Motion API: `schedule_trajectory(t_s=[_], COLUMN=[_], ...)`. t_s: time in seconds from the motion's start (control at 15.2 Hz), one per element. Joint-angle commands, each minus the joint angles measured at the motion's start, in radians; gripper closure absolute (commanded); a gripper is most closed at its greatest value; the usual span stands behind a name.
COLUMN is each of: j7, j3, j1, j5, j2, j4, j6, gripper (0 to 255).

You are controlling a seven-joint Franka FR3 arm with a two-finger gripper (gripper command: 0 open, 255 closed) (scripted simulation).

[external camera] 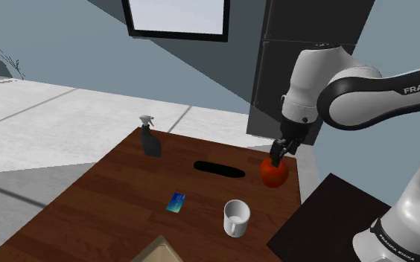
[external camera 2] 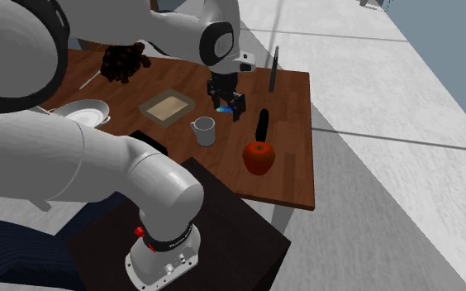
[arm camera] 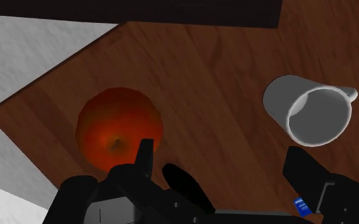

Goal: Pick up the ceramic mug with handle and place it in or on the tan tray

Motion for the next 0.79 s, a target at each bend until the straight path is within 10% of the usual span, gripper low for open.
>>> schedule_trajectory(t_s=[0.0,0.73], j7=[0.022,0.154], j3=[0.029,0.166], j1=[0.017,0.059], j5=[0.022,0.029], j2=[0.068,0.496], j4=[-0.012,0.038], j6=[0.085,0.486], gripper=[0,0])
